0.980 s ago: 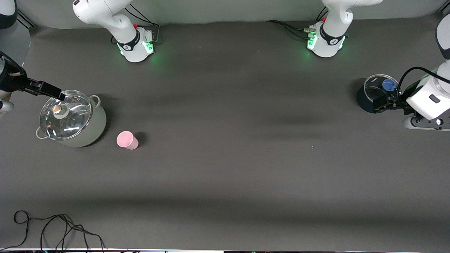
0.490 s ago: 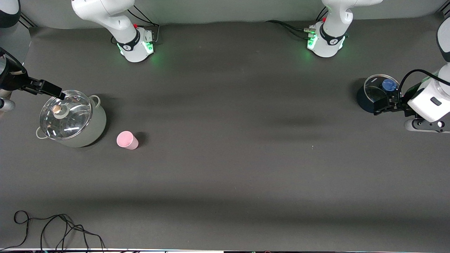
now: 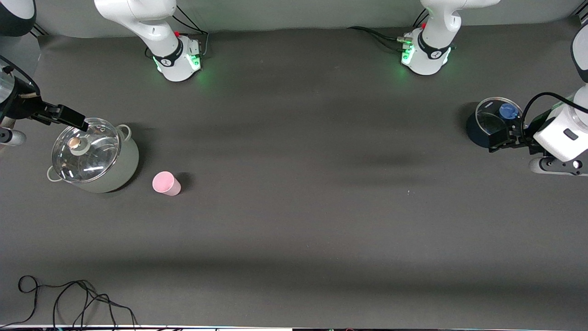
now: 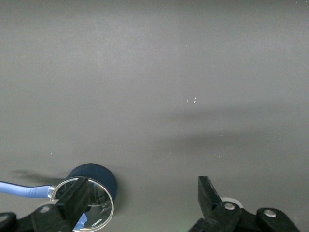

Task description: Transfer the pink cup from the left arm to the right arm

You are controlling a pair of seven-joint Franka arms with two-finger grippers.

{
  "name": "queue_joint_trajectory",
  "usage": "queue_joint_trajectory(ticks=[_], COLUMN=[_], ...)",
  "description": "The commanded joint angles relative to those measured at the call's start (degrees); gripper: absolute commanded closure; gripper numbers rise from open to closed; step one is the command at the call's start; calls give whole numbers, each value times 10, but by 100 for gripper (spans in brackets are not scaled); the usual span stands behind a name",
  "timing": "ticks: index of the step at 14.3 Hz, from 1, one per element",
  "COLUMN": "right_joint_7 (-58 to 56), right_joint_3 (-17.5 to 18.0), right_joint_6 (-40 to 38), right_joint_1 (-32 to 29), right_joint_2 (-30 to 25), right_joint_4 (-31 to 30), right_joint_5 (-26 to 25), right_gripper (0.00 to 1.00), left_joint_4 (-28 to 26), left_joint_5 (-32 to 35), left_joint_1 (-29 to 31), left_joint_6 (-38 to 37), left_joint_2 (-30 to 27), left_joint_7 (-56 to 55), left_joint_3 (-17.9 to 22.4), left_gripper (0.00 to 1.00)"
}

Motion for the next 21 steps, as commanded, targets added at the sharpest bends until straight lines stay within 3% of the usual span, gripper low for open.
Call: queue_joint_trajectory(ticks=[1, 5, 11, 15, 17, 21], right_joint_7=[-22, -111, -102, -64, -79, -126], right_joint_3=[6, 9, 35, 36, 36, 35], right_joint_6=[18, 69, 62, 58, 11, 29], right_joint_1=[-11, -34, -50, -67, -72, -75], right_joint_2=[29, 31, 26, 11, 5, 11], right_joint_4=[34, 34, 60, 55, 48, 32], right_joint_5=[1, 22, 22, 76, 87, 85], right_gripper=[0, 0, 0, 0, 0, 0], left_joint_4=[12, 12, 12, 13, 13, 15], left_joint_5=[-3, -3, -3, -1, -1, 0], left_joint_1=[4, 4, 3, 2, 3, 3], left_joint_6=[-2, -1, 0, 3, 3, 3], left_joint_2=[4, 4, 5, 8, 8, 8], left_joint_7=[5, 5, 5, 5, 5, 5], left_joint_3=[-3, -3, -3, -3, -3, -3], left_gripper=[0, 0, 0, 0, 0, 0])
